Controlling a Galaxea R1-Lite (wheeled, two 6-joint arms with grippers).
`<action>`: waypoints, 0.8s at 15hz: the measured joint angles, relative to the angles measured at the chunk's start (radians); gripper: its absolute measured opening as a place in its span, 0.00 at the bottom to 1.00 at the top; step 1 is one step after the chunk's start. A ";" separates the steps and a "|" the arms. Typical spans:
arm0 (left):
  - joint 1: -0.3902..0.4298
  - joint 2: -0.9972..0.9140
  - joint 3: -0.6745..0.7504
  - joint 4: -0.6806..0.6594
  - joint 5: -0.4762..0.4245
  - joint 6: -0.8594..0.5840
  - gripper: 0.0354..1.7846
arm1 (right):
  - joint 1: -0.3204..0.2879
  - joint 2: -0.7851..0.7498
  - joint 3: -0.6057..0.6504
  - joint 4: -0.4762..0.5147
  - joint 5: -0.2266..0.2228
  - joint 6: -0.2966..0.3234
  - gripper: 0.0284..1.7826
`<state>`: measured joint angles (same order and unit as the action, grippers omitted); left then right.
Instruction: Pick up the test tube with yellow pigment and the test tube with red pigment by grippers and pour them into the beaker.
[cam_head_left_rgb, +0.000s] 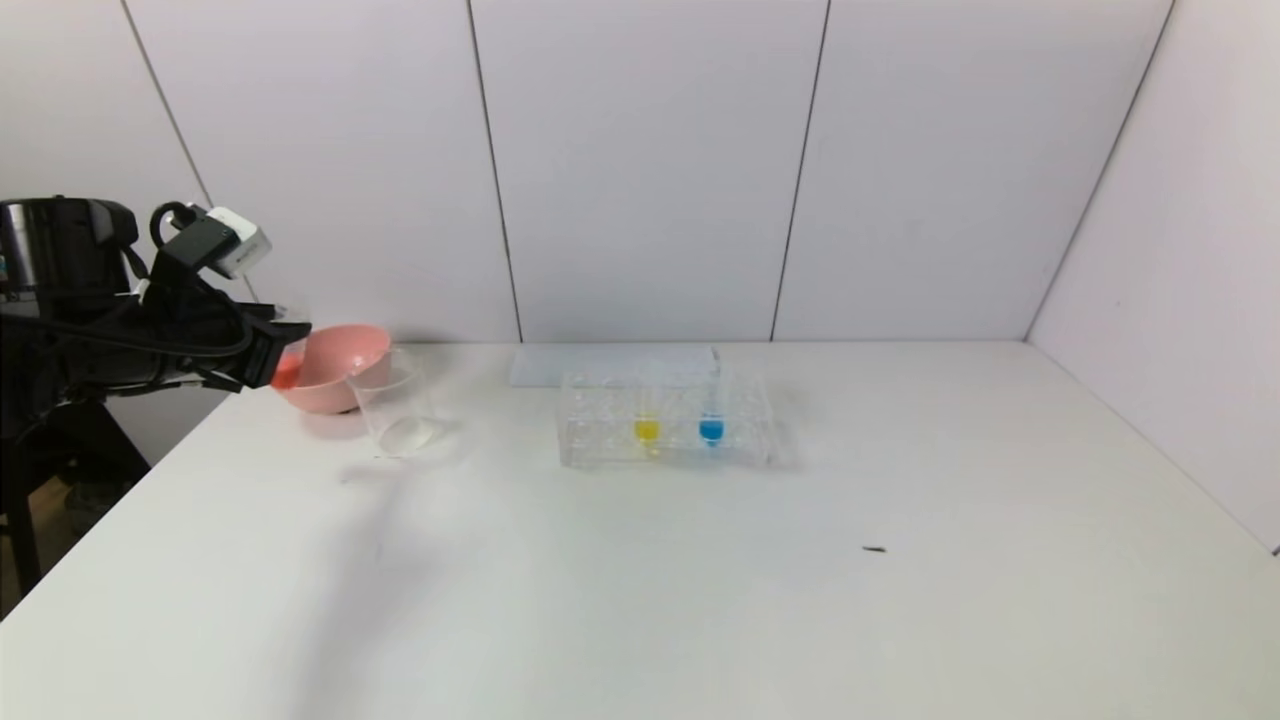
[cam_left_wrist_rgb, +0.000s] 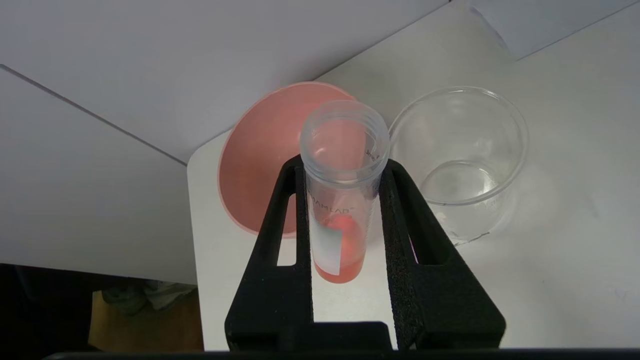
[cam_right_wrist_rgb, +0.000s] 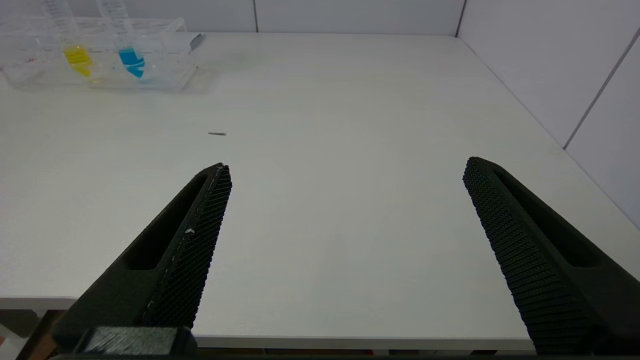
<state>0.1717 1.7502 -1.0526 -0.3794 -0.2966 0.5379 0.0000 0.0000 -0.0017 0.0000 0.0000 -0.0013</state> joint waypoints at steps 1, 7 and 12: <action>-0.003 0.000 -0.003 0.002 0.000 0.005 0.23 | 0.000 0.000 0.000 0.000 0.000 0.000 0.95; -0.013 -0.007 -0.018 0.037 0.000 0.039 0.23 | 0.000 0.000 0.000 0.000 0.000 0.000 0.95; -0.017 -0.014 -0.014 0.038 0.002 0.079 0.23 | 0.000 0.000 0.000 0.000 0.000 0.000 0.95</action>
<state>0.1543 1.7366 -1.0664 -0.3411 -0.2943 0.6170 0.0000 0.0000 -0.0017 0.0000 0.0000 -0.0013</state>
